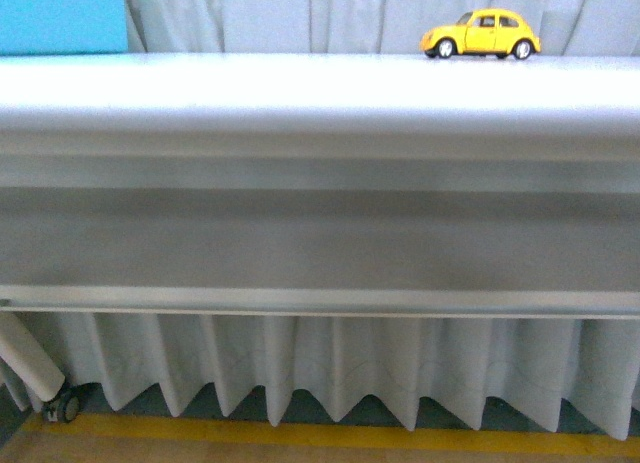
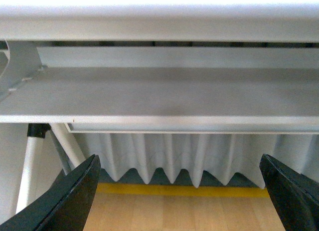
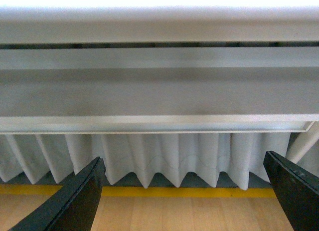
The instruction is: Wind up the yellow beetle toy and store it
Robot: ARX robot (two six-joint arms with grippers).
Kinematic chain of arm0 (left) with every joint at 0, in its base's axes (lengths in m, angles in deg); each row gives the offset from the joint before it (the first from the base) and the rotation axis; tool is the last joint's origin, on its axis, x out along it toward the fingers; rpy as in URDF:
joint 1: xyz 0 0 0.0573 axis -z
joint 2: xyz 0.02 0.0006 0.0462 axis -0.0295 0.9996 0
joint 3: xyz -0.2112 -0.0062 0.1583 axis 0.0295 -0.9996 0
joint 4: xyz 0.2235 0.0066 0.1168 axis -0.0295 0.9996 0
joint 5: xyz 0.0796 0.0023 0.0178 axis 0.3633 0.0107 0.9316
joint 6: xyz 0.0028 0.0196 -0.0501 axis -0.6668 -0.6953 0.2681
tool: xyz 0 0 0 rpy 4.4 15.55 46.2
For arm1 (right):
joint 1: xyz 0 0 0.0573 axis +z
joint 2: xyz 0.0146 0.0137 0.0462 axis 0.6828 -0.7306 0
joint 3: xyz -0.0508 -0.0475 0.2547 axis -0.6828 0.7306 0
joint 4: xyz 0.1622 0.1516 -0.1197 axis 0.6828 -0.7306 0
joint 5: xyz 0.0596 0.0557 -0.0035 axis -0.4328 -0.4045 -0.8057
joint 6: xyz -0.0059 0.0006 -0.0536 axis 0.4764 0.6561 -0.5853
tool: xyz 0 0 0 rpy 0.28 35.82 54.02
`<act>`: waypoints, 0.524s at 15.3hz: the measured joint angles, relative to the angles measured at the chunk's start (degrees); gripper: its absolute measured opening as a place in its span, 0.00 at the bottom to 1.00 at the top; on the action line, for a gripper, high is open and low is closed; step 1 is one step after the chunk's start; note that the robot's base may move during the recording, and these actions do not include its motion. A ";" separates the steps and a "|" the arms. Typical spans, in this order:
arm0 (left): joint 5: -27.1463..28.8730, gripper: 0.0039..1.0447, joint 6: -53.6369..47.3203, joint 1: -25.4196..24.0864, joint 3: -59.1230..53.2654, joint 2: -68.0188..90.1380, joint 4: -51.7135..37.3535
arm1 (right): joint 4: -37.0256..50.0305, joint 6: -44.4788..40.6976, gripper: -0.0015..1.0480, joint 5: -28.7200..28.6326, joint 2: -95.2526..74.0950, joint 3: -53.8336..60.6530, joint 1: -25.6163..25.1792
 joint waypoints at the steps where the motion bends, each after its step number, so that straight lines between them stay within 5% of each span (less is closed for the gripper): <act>1: -0.04 0.94 0.02 0.00 0.00 0.00 0.02 | -0.02 0.00 0.94 0.04 0.02 0.00 0.00; 8: 0.00 0.94 0.02 0.00 0.00 0.02 0.09 | 0.00 0.00 0.94 0.07 0.02 0.00 0.00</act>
